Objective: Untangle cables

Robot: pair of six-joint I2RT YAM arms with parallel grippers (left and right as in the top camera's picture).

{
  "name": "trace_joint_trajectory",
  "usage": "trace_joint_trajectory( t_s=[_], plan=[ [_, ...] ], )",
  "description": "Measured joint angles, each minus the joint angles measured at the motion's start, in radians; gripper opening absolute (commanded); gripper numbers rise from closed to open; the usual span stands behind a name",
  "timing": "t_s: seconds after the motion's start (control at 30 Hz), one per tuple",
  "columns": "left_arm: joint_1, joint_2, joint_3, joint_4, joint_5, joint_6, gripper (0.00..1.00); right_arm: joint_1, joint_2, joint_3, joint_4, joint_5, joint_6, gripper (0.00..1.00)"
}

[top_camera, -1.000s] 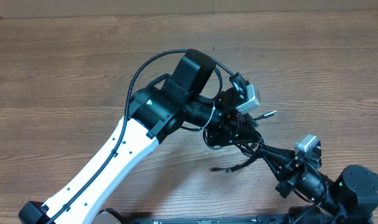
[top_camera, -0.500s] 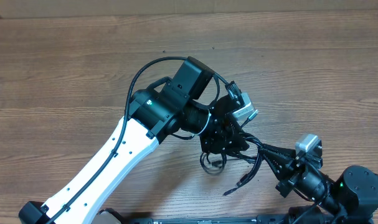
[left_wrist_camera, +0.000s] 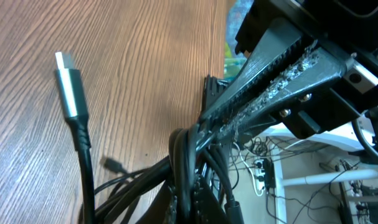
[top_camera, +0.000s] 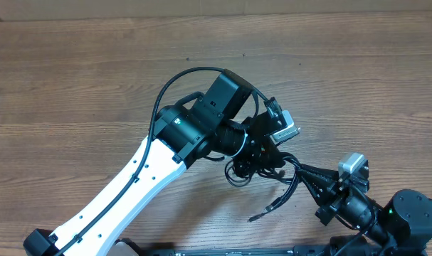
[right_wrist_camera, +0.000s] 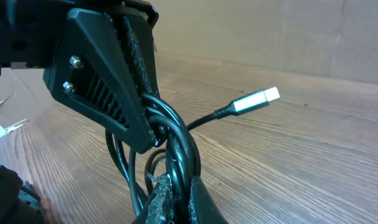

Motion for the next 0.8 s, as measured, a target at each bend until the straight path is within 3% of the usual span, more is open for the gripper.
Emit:
trace_joint_trajectory(
  t_s=[0.03,0.13,0.23,0.4,0.6,0.7,0.77,0.8],
  plan=[
    [0.0,0.0,0.0,0.003,0.0,0.0,0.04,0.0,0.0,0.0,0.0,0.0,0.0,0.12],
    [-0.003,0.001,0.0,0.015,-0.001,0.0,0.04,0.0,0.0,0.0,0.002,0.002,-0.001,0.41],
    [-0.013,0.001,0.0,0.026,0.002,0.0,0.04,0.0,0.0,0.0,0.003,0.003,0.003,0.57],
    [-0.016,0.002,0.0,0.029,-0.018,-0.013,0.04,0.0,0.0,0.0,0.004,0.003,0.007,0.54],
    [-0.016,0.002,0.0,0.052,-0.111,-0.132,0.04,0.0,0.0,0.0,0.004,0.003,0.009,0.24],
    [-0.016,0.002,0.0,0.08,-0.127,-0.161,0.04,0.0,0.0,0.0,0.004,0.013,0.009,0.26],
    [-0.016,0.002,0.0,0.096,-0.126,-0.167,0.04,0.0,0.0,0.0,0.004,0.014,0.008,0.42],
    [-0.016,0.002,0.0,0.099,-0.126,-0.171,0.04,0.0,0.0,0.0,0.004,0.013,0.002,0.44]
  ],
)
